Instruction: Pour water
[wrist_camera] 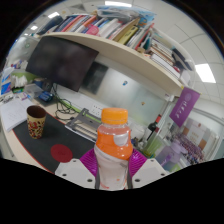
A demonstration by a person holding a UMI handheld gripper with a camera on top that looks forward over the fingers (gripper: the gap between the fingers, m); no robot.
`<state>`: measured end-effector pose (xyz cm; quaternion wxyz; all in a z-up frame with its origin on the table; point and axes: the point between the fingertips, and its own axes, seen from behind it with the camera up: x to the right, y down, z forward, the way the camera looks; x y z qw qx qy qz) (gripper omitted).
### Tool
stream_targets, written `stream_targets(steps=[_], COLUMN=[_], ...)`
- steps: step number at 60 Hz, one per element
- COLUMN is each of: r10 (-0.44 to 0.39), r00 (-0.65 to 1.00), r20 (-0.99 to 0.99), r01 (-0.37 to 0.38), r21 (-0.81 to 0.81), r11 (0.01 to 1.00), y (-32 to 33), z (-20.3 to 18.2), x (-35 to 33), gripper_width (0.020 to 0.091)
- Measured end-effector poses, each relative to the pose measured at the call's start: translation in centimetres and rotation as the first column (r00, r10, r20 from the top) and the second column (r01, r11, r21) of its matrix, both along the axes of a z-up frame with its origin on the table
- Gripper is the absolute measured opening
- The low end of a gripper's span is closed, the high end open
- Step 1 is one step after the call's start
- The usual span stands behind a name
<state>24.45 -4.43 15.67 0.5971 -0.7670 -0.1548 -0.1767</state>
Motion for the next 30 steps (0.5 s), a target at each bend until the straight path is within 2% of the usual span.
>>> stream_targets(steps=[7, 14, 22, 30], r10=[0.115, 0.231, 0.293, 0.331], r00=[0.955, 0.814, 0.581, 0.363], r20=[0.273, 0.532, 0.759, 0.871], r01=[-0.094, -0.160, -0.155, -0.157], r21=[-0.090, -0.177, -0.250, -0.293], r11=[0.992, 0.971, 0.956, 0.943], y=[2.5, 4.9, 6.9, 8.3], z=[1.0, 1.3, 0.6, 0.5], x=[-5.5, -9.7, -13.7, -15.8], gripper_width=[0.0365, 0.0367, 0.0366, 0.0367])
